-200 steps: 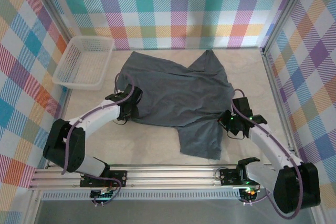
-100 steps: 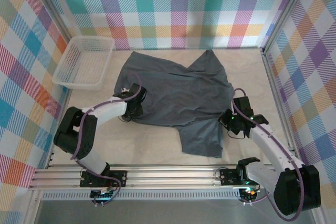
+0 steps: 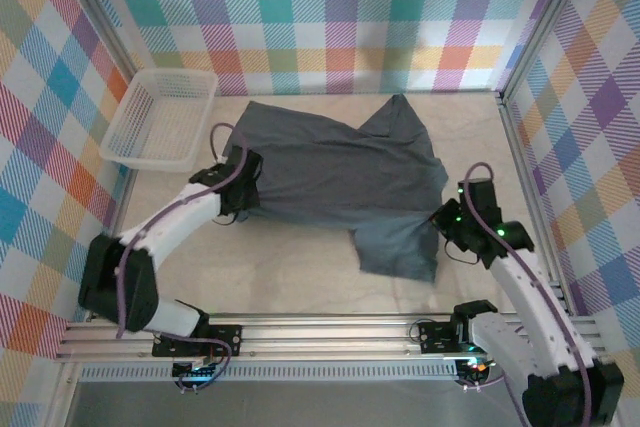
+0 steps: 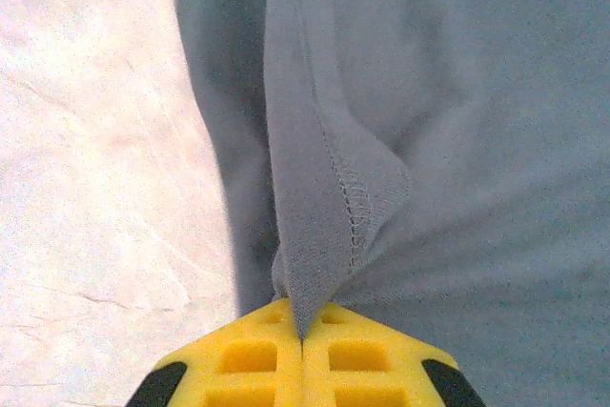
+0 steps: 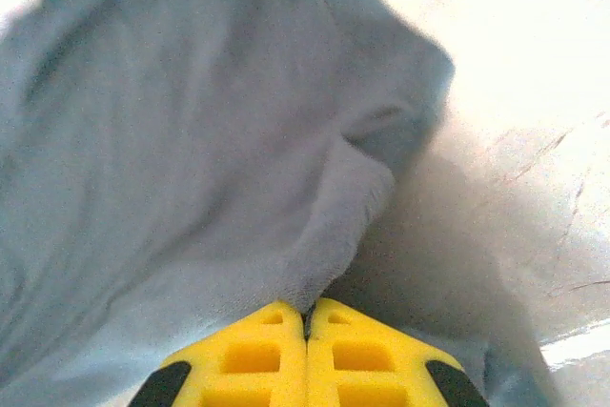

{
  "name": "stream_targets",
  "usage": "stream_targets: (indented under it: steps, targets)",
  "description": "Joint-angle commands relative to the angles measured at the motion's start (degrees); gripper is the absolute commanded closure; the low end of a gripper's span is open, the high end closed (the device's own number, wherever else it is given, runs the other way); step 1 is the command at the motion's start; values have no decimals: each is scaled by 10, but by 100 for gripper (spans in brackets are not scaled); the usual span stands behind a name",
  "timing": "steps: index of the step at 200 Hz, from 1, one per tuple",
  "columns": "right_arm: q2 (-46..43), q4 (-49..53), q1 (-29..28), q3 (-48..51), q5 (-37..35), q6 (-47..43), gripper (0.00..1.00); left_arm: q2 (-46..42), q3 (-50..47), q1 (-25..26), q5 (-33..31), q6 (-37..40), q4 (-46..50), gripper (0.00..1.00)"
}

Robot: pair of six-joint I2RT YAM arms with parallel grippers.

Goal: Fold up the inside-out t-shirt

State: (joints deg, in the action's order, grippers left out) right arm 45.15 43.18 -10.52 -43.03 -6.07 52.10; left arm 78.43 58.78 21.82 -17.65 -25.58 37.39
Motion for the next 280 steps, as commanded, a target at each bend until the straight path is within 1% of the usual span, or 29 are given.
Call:
stream_targets:
  steps: [1, 12, 26, 48, 64, 77, 85, 93, 103, 111, 124, 135, 146, 156, 173, 183, 189, 204, 221, 245, 266, 280]
  targets:
    - [-53, 91, 19, -57, -86, 15, 100, -84, 25, -36, -12, 25, 81, 100]
    - [-64, 112, 24, -86, -105, 6, 100, -107, 31, -58, 6, 33, 90, 99]
    - [-62, 132, 33, -120, -123, -4, 100, -115, 37, -85, 11, 48, 93, 97]
    - [-44, 136, 49, -145, -124, -24, 100, -82, 34, -137, 33, 57, 73, 94]
    - [-23, 122, 59, -143, -87, -30, 100, -42, 23, -161, 55, 55, 31, 86]
    - [3, 106, 60, -133, -39, -31, 100, -1, 18, -166, 68, 50, -6, 76]
    - [21, 87, 60, -123, 6, -34, 100, 18, 19, -165, 91, 46, -24, 74]
    - [38, 76, 60, -114, 40, -30, 100, 30, 16, -164, 128, 40, -43, 72]
    - [49, 64, 60, -101, 60, -26, 100, 34, 5, -161, 159, 30, -63, 67]
    - [50, 54, 60, -91, 65, -22, 100, 32, -2, -154, 170, 24, -65, 65]
    - [47, 43, 60, -79, 69, -20, 100, 13, -20, -130, 187, 14, -57, 62]
    - [48, 43, 61, -77, 67, -22, 100, -14, -41, -86, 180, -5, -46, 60]
    - [47, 43, 61, -77, 64, -26, 100, -41, -63, -23, 142, -40, -33, 59]
    - [47, 40, 60, -76, 62, -26, 100, -61, -79, 45, 105, -71, -24, 59]
    - [47, 34, 60, -74, 66, -23, 100, -78, -105, 158, 40, -118, -31, 58]
    - [49, 32, 60, -73, 68, -22, 100, -67, -109, 205, 9, -135, -34, 56]
    - [49, 30, 60, -73, 69, -22, 100, -55, -109, 224, -6, -141, -34, 56]
    - [53, 25, 60, -72, 73, -22, 100, -10, -105, 253, -21, -128, -47, 57]
    - [53, 23, 60, -70, 78, -22, 100, 39, -91, 278, -38, -88, -65, 56]
    - [50, 26, 60, -66, 76, -23, 100, 102, -76, 282, -29, -49, -98, 55]
    - [46, 30, 60, -65, 73, -25, 100, 154, -57, 282, -43, -42, -101, 53]
    - [46, 30, 60, -65, 72, -28, 100, 170, -50, 282, -53, -41, -105, 52]
